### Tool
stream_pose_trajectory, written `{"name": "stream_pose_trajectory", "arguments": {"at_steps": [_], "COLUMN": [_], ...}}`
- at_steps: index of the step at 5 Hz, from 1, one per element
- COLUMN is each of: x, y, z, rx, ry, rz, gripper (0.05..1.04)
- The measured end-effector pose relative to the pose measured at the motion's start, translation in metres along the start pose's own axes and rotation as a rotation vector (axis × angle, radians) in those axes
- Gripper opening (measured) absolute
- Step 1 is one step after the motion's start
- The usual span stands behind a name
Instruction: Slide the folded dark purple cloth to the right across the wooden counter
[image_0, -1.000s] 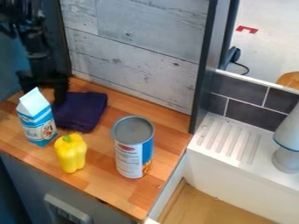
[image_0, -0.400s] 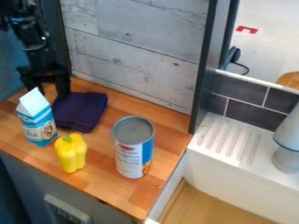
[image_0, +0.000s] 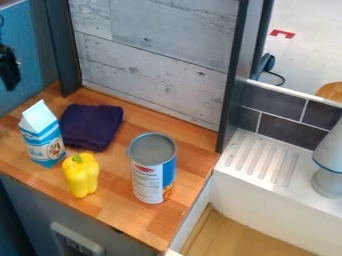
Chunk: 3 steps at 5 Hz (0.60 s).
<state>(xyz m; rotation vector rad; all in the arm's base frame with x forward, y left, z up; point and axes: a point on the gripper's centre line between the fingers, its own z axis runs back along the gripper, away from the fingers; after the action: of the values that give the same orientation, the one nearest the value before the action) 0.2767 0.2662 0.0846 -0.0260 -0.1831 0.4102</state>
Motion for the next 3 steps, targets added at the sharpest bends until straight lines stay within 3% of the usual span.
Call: {"name": "stream_pose_trajectory", "arguments": {"at_steps": [1,3], "x": [0.005,0.01], "y": [0.005,-0.021], "z": [-0.008,-0.026], "rx": [0.042,0.035], "ry": [-0.058,-0.069], "rz": [-0.018,-0.104], "gripper": [1.001,1.001]}}
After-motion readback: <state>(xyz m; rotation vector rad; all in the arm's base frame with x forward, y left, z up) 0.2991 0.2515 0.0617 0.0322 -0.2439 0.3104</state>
